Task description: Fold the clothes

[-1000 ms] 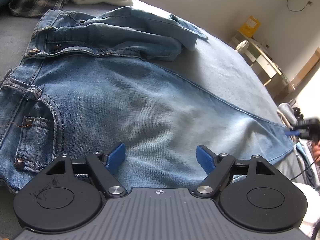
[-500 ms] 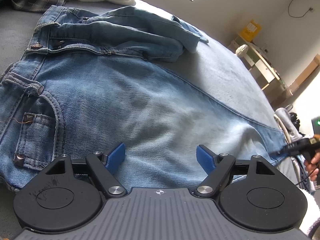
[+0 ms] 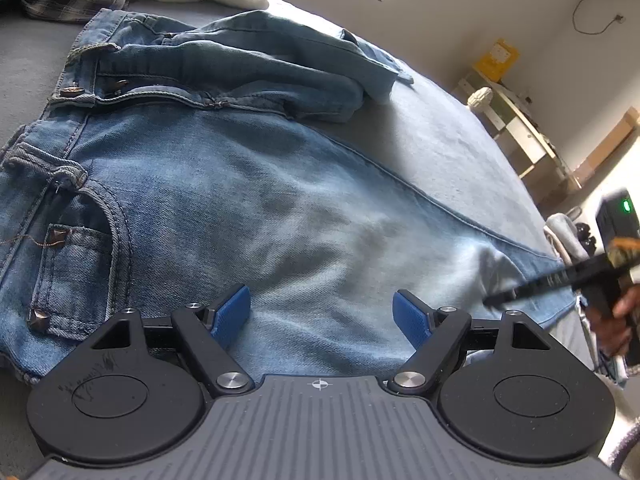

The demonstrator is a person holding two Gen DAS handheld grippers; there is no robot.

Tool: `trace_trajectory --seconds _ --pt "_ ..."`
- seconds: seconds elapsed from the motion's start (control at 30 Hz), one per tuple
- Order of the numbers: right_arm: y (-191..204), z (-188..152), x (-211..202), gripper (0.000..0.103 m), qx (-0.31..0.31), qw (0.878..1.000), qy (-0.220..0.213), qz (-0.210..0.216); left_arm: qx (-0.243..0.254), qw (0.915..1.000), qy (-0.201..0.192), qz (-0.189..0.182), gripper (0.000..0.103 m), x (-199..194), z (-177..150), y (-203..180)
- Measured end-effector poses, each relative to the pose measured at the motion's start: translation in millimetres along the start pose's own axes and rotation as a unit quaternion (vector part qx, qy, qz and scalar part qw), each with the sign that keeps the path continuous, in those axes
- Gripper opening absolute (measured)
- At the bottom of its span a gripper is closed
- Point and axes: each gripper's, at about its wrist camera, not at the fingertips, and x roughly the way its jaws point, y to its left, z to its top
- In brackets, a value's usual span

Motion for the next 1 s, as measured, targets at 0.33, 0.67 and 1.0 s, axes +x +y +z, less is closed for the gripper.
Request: trace_trajectory --seconds 0.33,0.67,1.0 --pt "-6.7 -14.4 -38.7 0.027 0.037 0.999 0.016 0.024 0.003 1.0 0.0 -0.003 0.079 -0.3 -0.5 1.1" --pt "45.4 -20.2 2.0 0.028 -0.027 0.998 0.043 0.049 0.005 1.0 0.003 -0.001 0.079 -0.5 0.0 1.1" --pt "-24.4 11.9 -31.0 0.029 0.062 0.997 -0.044 -0.011 0.005 1.0 0.002 0.001 0.079 -2.0 -1.6 -0.4"
